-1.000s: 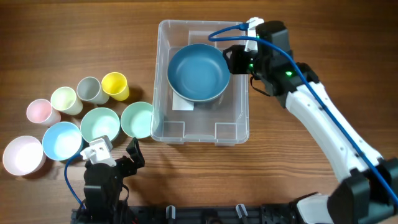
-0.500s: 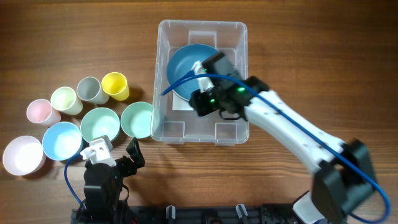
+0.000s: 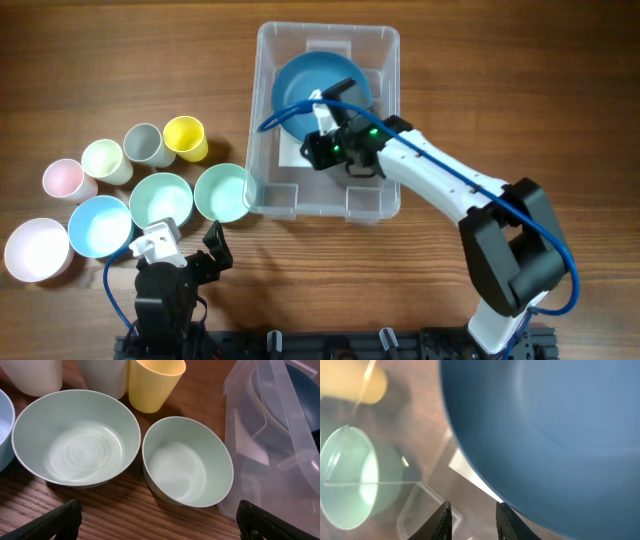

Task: Pack container

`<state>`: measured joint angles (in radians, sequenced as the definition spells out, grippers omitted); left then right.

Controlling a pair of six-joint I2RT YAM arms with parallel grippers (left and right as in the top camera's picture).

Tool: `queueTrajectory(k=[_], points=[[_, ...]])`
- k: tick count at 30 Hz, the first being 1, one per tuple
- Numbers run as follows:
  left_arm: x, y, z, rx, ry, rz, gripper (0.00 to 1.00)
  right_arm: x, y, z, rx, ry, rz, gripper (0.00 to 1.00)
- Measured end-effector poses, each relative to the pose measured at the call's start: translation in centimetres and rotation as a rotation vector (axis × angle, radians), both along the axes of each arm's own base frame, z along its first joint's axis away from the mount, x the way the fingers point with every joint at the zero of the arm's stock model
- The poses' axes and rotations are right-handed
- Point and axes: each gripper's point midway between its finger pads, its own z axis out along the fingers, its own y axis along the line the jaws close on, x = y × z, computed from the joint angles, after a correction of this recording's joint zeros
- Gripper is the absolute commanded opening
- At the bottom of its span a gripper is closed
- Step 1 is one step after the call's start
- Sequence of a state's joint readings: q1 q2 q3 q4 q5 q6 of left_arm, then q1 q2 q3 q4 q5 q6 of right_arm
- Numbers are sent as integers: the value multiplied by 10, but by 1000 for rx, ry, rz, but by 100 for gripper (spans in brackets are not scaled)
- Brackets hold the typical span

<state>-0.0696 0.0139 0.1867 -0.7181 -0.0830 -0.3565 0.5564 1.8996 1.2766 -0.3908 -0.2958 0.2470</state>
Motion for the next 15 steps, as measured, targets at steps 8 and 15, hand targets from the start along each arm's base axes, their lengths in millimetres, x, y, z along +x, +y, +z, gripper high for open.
queueTrajectory(k=[8,15], points=[[0,0,0,0,0,0,100,-6,-17,57,77,-24,5,50],[0,0,0,0,0,0,100,-5,-107,176,63,-241,-287,72]])
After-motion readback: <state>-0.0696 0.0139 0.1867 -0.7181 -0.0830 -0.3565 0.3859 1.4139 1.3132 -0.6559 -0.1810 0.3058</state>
